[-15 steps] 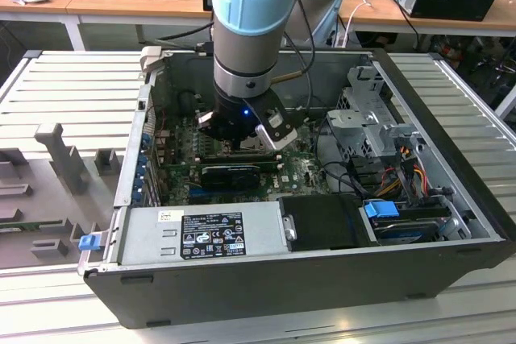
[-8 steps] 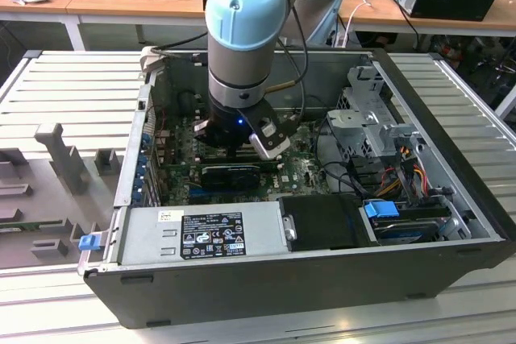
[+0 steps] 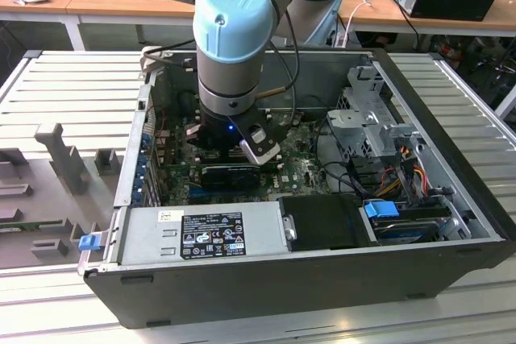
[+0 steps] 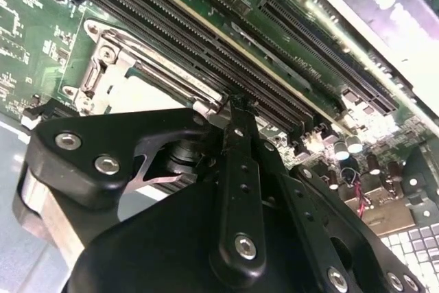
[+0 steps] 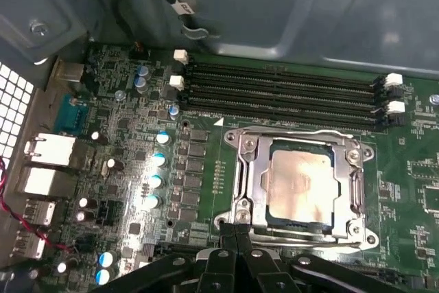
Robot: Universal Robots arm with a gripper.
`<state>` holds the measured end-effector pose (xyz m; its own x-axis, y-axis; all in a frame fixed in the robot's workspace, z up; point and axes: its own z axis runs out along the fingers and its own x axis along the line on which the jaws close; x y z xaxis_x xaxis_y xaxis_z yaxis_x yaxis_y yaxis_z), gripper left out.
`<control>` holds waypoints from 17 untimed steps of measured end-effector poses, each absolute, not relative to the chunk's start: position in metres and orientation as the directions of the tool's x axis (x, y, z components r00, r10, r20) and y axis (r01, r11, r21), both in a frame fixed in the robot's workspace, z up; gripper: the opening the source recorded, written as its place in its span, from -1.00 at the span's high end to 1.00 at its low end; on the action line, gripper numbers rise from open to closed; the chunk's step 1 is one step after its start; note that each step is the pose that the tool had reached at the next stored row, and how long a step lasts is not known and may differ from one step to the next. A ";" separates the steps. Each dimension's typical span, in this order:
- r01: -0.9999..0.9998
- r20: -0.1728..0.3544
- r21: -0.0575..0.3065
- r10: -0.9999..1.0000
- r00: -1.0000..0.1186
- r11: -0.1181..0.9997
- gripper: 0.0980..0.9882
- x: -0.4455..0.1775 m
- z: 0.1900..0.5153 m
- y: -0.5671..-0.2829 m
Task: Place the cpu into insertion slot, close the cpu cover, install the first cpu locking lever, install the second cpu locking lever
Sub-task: 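Install the second cpu locking lever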
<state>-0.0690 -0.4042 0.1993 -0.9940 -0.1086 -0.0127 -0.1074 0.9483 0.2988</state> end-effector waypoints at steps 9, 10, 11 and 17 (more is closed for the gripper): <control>-0.107 -0.017 0.333 -0.108 -0.994 0.937 0.98 -0.076 0.194 -0.406; -0.107 -0.017 0.334 -0.108 -0.994 0.936 0.98 -0.076 0.194 -0.406; -0.108 -0.017 0.336 -0.108 -0.994 0.936 0.98 -0.076 0.193 -0.406; -0.107 -0.018 0.339 -0.108 -0.994 0.935 0.98 -0.076 0.215 -0.406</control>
<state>-0.0765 -0.4056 0.2154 -0.9940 -0.1078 -0.0175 -0.1074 0.9348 0.3387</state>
